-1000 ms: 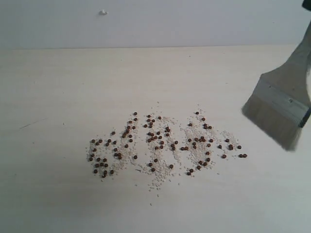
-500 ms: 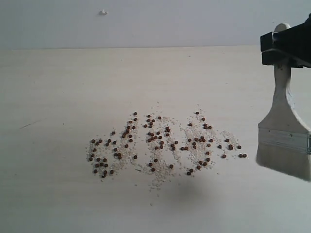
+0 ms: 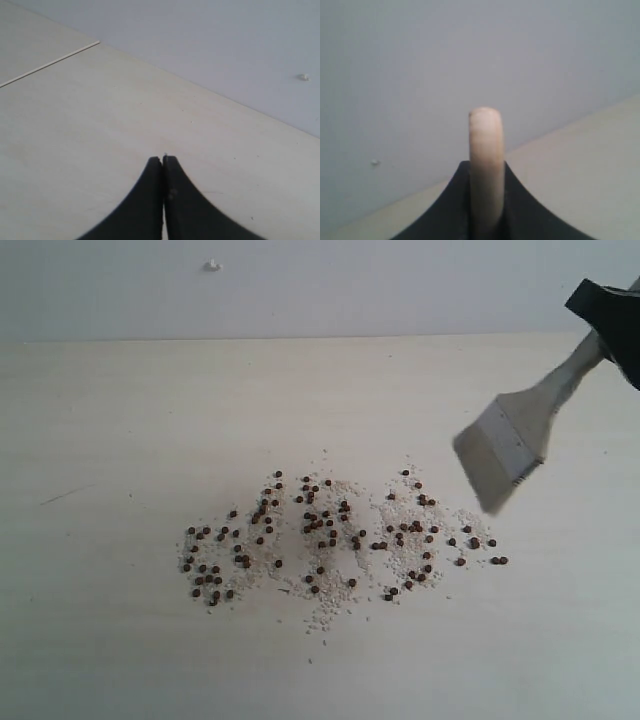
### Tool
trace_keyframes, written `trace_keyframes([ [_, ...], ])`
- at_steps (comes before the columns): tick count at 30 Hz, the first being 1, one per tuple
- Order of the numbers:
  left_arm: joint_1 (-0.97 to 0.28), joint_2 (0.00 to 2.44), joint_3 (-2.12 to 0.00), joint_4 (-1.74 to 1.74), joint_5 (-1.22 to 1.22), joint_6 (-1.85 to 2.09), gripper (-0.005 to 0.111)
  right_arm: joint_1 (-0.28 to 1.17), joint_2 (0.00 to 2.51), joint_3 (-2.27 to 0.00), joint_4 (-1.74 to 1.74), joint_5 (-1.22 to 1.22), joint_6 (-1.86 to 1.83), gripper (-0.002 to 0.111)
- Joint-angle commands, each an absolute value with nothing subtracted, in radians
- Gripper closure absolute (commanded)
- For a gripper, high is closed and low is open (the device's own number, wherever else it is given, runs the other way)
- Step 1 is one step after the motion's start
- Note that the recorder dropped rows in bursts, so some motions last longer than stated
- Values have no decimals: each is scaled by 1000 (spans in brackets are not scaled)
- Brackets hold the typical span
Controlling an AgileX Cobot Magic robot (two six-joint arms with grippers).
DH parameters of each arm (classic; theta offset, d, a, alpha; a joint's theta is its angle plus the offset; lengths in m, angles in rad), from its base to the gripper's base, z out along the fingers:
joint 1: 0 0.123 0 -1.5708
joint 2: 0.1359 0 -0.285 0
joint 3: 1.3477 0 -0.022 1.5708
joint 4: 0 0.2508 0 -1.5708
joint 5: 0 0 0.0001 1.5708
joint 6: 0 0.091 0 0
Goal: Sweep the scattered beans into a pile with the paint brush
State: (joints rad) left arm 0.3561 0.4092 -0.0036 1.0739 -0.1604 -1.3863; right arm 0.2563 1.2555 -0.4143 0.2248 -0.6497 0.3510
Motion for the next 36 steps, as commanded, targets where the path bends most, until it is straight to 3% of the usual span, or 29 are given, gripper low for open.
trace_keyframes([
  [1, 360, 407, 0, 1066, -158, -1386, 107, 416, 1263, -386, 243, -927, 414, 108],
  [10, 360, 407, 0, 1066, -158, -1386, 107, 716, 1419, -394, 441, -1220, 411, 108],
  [22, 360, 407, 0, 1066, -158, -1386, 107, 1017, 1769, -654, 603, -1221, 413, 108],
  [36, 360, 407, 0, 1066, -158, -1386, 107, 1082, 2040, -847, 659, -1221, 452, 108],
])
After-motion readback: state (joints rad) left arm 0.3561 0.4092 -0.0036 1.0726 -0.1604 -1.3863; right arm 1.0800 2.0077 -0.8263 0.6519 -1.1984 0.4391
